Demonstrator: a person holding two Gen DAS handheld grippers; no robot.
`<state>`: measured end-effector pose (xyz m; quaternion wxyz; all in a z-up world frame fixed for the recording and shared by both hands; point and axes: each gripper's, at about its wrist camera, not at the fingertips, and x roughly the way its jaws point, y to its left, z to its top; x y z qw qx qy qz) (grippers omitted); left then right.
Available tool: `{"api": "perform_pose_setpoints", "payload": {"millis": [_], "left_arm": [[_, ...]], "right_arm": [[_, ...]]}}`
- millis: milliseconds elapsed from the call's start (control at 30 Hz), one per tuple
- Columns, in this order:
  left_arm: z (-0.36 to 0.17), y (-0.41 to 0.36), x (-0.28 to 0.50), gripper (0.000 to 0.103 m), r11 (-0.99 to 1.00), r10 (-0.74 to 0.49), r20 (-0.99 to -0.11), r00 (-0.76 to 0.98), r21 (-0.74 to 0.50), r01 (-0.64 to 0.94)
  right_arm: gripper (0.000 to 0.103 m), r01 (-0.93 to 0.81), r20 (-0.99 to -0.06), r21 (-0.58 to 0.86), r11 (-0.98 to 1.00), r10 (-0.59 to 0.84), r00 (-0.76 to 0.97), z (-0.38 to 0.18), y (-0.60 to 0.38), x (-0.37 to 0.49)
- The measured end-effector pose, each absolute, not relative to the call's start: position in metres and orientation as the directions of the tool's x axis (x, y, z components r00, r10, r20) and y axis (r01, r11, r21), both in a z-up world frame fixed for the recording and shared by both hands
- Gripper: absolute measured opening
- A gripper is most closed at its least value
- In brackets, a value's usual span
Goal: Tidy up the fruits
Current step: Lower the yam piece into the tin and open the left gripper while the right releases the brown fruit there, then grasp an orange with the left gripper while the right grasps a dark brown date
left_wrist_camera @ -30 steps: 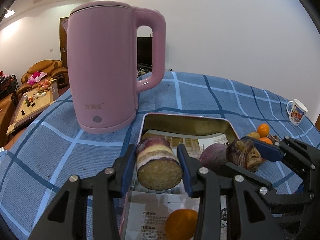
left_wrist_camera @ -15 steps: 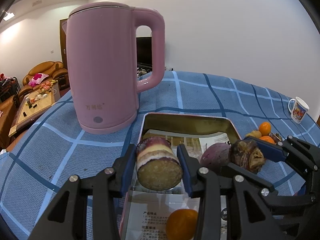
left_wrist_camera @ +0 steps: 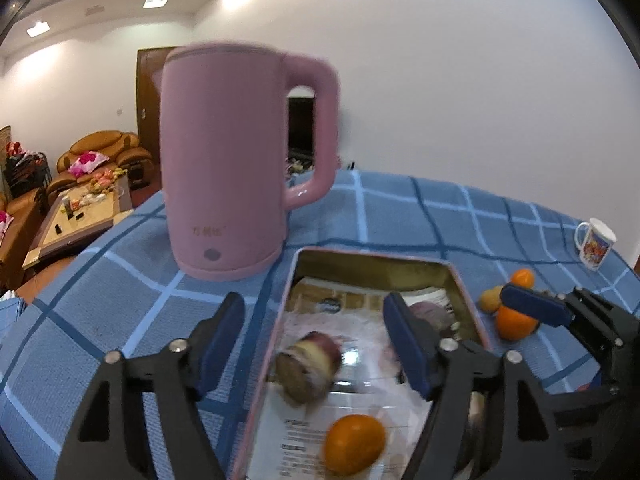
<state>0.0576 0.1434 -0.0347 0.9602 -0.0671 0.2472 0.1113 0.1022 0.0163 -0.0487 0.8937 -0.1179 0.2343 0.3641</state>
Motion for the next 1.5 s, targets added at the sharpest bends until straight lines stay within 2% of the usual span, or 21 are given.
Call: {"api": "perform_pose_setpoints", "payload": {"millis": [167, 300, 500, 700, 800, 833, 900, 933, 1100, 1167, 1400, 1500], "left_arm": [[-0.012, 0.109, 0.056, 0.081, 0.983, 0.14, -0.437, 0.889, -0.05, -0.179], [-0.009, 0.073, 0.065, 0.083, 0.993, 0.077, -0.43, 0.9, -0.049, -0.109], [-0.021, 0.015, 0.088, 0.083, 0.999, -0.014, -0.471, 0.882, -0.04, -0.005], [-0.04, -0.021, 0.12, 0.083, 0.999, -0.035, -0.56, 0.828, -0.018, 0.03], [-0.049, -0.024, 0.135, 0.077, 0.999, -0.042, -0.606, 0.794, -0.037, 0.024], [-0.053, -0.024, 0.14, 0.072, 0.999, -0.048, -0.624, 0.78, -0.047, 0.024], [-0.061, -0.024, 0.149, 0.069, 0.998, -0.055, -0.662, 0.748, -0.063, 0.018], [-0.062, -0.023, 0.151, 0.064, 0.997, -0.063, -0.671, 0.739, -0.074, 0.018], [-0.064, -0.025, 0.156, 0.063, 0.998, -0.053, -0.677, 0.734, -0.055, 0.022], [-0.066, -0.028, 0.157, 0.061, 0.998, -0.059, -0.684, 0.727, -0.048, 0.036], [-0.07, -0.026, 0.167, 0.063, 0.995, -0.096, -0.713, 0.694, -0.079, 0.057], [-0.071, -0.027, 0.167, 0.055, 0.992, -0.123, -0.712, 0.691, -0.097, 0.076]], "right_arm": [[0.068, -0.673, -0.469, -0.066, 0.736, 0.573, 0.672, -0.036, -0.024, 0.1], [0.068, -0.583, -0.463, -0.049, 0.811, 0.499, 0.733, -0.031, -0.077, 0.116], [0.068, -0.425, -0.499, 0.026, 0.905, 0.38, 0.779, -0.038, -0.148, 0.147], [0.067, -0.374, -0.557, 0.013, 0.927, 0.317, 0.767, -0.049, -0.174, 0.17], [0.067, -0.379, -0.596, 0.021, 0.925, 0.316, 0.738, -0.056, -0.176, 0.182], [0.067, -0.387, -0.613, 0.025, 0.922, 0.32, 0.723, -0.059, -0.175, 0.186], [0.067, -0.407, -0.638, 0.045, 0.912, 0.34, 0.691, -0.064, -0.171, 0.192], [0.067, -0.417, -0.644, 0.05, 0.907, 0.348, 0.681, -0.065, -0.169, 0.194], [0.064, -0.449, -0.691, 0.074, 0.891, 0.37, 0.621, -0.074, -0.16, 0.207], [0.058, -0.448, -0.716, 0.097, 0.889, 0.376, 0.589, -0.079, -0.159, 0.212], [0.057, -0.476, -0.74, 0.109, 0.873, 0.391, 0.547, -0.086, -0.149, 0.218], [0.05, -0.477, -0.755, 0.151, 0.866, 0.413, 0.509, -0.091, -0.151, 0.224]]}}
